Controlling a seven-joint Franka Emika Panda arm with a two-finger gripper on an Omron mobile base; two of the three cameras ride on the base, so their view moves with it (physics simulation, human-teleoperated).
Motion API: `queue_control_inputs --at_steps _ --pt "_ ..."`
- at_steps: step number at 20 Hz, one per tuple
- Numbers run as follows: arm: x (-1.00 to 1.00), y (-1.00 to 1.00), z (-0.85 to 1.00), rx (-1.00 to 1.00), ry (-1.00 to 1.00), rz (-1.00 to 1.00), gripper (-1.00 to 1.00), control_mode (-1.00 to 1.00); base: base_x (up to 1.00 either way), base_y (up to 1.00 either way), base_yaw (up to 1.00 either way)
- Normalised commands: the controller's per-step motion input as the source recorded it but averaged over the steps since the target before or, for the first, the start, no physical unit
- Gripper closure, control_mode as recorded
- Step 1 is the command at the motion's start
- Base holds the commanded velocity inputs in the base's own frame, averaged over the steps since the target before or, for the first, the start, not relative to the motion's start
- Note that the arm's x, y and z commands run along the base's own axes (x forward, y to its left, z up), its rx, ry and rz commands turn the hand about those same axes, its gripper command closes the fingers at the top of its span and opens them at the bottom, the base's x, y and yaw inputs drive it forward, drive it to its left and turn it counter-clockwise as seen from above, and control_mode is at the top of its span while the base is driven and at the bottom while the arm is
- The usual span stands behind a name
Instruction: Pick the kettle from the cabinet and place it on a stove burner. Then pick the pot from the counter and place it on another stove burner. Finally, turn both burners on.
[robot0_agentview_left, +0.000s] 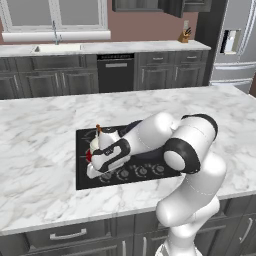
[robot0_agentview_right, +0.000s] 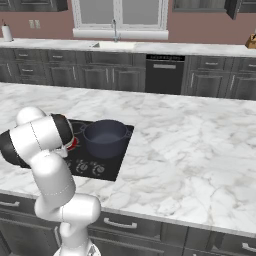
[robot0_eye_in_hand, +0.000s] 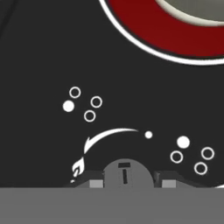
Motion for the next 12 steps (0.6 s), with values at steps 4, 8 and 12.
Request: queue_control_inputs --at_steps 4,8,12 --pt "-0.19 0.00 -0.22 -0.03 -0.01 0.19 1.00 -1.00 0.00 0.00 0.00" --pt "-0.18 0.00 -0.21 -0.03 0.00 0.18 1.00 -1.00 0.00 0.00 0.00" --pt "-0.18 0.00 -0.20 -0.04 0.00 0.16 1.00 -1.00 0.00 0.00 0.00"
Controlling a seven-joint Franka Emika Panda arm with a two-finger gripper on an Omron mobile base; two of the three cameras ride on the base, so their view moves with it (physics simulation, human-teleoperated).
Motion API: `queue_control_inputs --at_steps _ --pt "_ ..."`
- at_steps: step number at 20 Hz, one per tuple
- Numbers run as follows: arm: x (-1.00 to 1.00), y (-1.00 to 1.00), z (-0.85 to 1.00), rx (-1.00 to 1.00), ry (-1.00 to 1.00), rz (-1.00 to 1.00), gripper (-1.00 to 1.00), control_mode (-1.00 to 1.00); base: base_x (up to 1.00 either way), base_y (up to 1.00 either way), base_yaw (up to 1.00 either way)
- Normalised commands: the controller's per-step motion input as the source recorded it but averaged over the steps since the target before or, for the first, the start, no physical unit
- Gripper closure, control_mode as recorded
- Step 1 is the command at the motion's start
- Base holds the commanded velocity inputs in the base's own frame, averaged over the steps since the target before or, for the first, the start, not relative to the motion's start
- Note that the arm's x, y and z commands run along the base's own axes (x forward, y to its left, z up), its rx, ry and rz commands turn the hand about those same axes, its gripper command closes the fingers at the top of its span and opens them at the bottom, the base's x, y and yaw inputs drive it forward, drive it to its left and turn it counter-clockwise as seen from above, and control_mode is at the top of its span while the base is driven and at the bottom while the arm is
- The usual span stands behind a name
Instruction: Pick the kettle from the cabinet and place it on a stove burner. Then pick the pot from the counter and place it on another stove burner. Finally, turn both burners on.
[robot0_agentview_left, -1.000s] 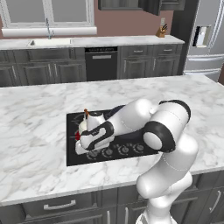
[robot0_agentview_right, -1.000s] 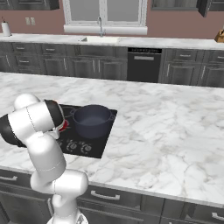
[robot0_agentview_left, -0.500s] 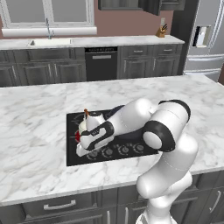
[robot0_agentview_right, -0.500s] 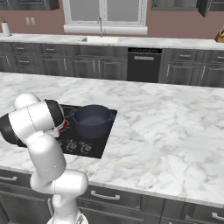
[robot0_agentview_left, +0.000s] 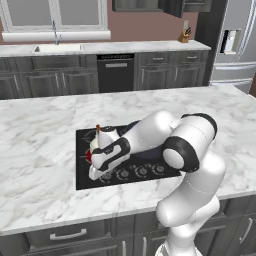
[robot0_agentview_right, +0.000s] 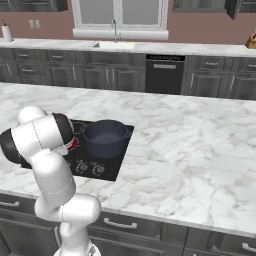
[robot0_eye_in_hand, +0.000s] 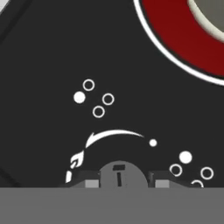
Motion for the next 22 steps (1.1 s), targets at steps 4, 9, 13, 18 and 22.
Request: queue_control_inputs --at_steps 4,9,13,18,22 --pt "-0.14 0.00 -0.10 -0.02 0.00 0.09 1.00 -1.00 0.00 0.00 0.00" --pt "-0.04 0.00 -0.01 0.00 -0.02 0.05 -1.00 -1.00 0.00 0.00 0.00" --pt "-0.10 0.00 0.04 0.00 -0.06 0.02 -1.00 -1.00 0.00 0.00 0.00" --pt "-0.16 0.00 0.26 0.00 -0.03 0.01 -1.00 -1.00 0.00 0.00 0.00" --pt "-0.15 0.00 0.36 0.01 0.00 0.00 -1.00 -1.00 0.00 0.00 0.00"
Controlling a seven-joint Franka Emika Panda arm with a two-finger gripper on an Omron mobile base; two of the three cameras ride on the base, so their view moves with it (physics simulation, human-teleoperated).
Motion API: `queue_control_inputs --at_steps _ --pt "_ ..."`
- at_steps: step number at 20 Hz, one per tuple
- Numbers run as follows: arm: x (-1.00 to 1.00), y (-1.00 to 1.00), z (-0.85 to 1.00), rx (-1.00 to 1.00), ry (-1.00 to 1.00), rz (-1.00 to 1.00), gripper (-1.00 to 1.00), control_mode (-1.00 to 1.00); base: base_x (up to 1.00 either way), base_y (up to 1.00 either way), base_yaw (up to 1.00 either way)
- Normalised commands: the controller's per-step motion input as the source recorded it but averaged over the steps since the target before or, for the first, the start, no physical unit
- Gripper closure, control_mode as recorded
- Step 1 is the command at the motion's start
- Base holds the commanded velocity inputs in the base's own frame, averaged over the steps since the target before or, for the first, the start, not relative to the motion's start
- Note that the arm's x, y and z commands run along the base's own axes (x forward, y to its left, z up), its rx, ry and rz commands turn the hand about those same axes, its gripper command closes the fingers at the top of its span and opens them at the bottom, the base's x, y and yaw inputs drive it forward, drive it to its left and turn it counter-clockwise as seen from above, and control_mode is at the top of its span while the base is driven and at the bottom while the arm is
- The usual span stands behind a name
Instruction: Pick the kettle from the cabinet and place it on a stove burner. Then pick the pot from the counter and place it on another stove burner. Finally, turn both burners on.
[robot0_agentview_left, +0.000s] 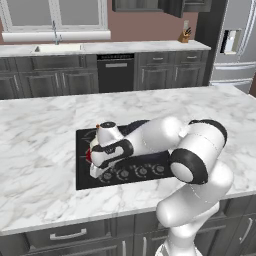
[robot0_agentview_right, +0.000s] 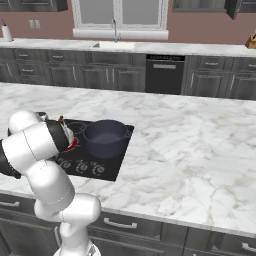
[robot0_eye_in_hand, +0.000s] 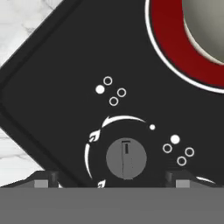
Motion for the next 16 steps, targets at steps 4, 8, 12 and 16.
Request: queue_control_inputs --at_steps 4,8,12,16 --pt "-0.08 0.00 0.39 0.03 0.00 0.00 -1.00 -1.00 0.00 0.00 0.00" --pt "-0.09 0.00 0.37 0.03 0.00 0.00 -1.00 -1.00 0.00 0.00 0.00" --pt "-0.14 -0.02 0.36 0.03 0.00 0.00 -1.00 -1.00 0.00 0.00 0.00" --pt "-0.19 -0.05 0.30 0.01 0.00 0.00 -1.00 -1.00 0.00 0.00 0.00"
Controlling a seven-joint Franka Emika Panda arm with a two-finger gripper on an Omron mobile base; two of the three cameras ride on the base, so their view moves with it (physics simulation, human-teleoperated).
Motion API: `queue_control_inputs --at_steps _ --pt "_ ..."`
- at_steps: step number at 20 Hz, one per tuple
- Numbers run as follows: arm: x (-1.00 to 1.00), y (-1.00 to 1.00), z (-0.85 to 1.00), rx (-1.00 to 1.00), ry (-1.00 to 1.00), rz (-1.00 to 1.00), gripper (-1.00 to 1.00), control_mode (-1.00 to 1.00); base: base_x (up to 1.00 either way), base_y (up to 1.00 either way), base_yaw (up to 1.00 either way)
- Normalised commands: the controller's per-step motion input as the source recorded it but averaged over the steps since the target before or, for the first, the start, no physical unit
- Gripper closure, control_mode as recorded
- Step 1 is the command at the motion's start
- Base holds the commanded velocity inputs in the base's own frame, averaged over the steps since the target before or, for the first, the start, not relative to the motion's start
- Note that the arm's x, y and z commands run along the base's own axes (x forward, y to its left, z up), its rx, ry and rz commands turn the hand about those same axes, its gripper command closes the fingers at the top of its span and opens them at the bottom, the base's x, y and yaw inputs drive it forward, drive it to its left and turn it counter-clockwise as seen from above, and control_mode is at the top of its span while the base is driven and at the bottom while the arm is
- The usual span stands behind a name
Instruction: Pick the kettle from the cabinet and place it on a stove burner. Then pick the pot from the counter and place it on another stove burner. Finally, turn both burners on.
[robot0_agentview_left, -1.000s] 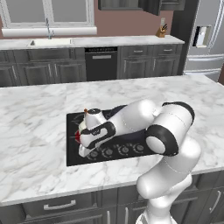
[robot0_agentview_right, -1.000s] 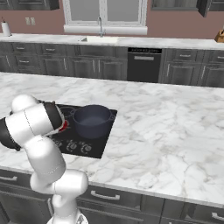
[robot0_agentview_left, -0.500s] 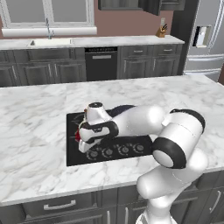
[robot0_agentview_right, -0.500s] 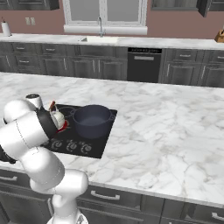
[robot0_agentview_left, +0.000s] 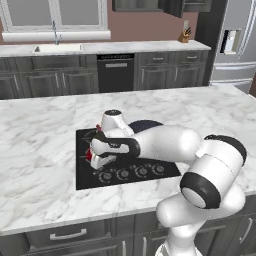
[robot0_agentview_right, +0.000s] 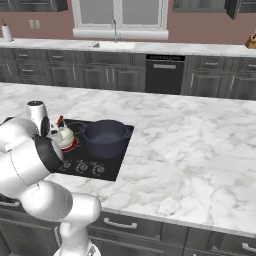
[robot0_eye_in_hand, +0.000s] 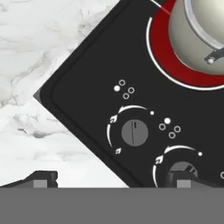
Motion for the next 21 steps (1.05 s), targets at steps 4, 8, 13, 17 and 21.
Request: queue_control_inputs --at_steps 4,8,13,17,21 --pt "-0.20 -0.13 0.21 0.00 0.00 0.00 -1.00 -1.00 0.00 0.00 0.00" --pt "-0.20 -0.23 0.20 0.00 0.00 0.00 -1.00 -1.00 0.00 0.00 0.00" --pt "-0.11 -0.34 0.20 0.00 0.00 0.00 -1.00 -1.00 0.00 0.00 0.00" --pt "-0.10 -0.35 0.18 0.01 0.00 0.00 -1.00 -1.00 0.00 0.00 0.00" --pt "-0.14 -0.34 0.17 0.01 0.00 0.00 -1.00 -1.00 0.00 0.00 0.00"
